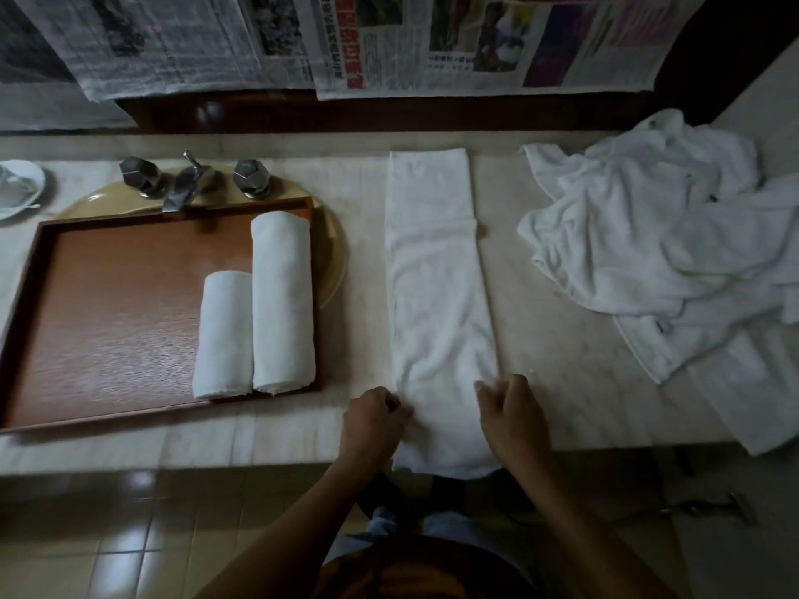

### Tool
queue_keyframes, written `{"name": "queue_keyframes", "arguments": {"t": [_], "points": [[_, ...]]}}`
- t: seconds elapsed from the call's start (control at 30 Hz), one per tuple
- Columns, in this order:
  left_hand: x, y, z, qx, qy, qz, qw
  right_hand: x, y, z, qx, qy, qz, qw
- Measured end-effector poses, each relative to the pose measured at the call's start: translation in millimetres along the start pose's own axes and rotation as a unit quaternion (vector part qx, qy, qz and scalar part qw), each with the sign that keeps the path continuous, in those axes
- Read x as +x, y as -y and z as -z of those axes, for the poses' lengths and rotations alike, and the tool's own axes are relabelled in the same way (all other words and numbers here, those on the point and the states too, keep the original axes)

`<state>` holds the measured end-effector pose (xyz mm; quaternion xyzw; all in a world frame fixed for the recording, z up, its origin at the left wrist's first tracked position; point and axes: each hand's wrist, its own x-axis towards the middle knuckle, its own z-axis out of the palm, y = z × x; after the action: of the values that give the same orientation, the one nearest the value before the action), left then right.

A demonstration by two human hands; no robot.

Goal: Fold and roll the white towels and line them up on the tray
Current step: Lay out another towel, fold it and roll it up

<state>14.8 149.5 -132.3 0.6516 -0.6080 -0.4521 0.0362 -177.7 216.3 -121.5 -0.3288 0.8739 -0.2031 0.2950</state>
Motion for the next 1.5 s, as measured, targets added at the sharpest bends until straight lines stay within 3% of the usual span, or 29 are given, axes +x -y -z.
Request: {"name": "queue_keyframes", "arguments": {"t": [0.07, 0.17, 0.3, 0.4, 0.6, 0.7, 0.77, 0.97, 1.17, 1.37, 1.5], "points": [[1, -1, -1, -0.001, -0.001, 0.004, 1.0, 14, -1, 9, -0.049, 0.041, -0.049, 0.997], [0, -3, -3, -0.003, 0.012, 0.012, 1.0, 27, -2, 22, -0.098, 0.108, -0.002, 0.989], [-3, -3, -1, -0.03, 0.007, 0.026, 0.999, 30, -7, 31, -0.013, 0.082, 0.039, 0.996], [-9, 1, -5, 0.005, -0.036, 0.022, 0.999, 25, -19, 31, -0.04, 0.066, 0.083, 0.994], [-21, -5, -13, 0.005, -0.06, 0.021, 0.998, 31, -25, 34, -0.034, 0.114, 0.032, 0.992], [-25, -4, -16, 0.061, -0.043, 0.012, 0.997, 37, -28, 39, -0.085, 0.142, 0.054, 0.985], [-26, -5, -17, 0.086, -0.029, -0.007, 0.996, 38, -28, 42, -0.054, 0.152, 0.065, 0.985], [-28, -6, -10, -0.033, 0.008, 0.013, 0.999, 41, -34, 40, 0.032, 0.166, 0.049, 0.984], [-29, 0, -10, -0.02, -0.012, 0.013, 1.0, 38, -37, 41, 0.042, 0.145, 0.047, 0.987], [-28, 1, -24, 0.069, -0.021, 0.023, 0.997, 36, -38, 36, 0.03, 0.112, 0.056, 0.992], [-20, -9, -20, 0.086, -0.088, -0.057, 0.991, 37, -36, 31, -0.006, 0.046, 0.109, 0.993]]}}
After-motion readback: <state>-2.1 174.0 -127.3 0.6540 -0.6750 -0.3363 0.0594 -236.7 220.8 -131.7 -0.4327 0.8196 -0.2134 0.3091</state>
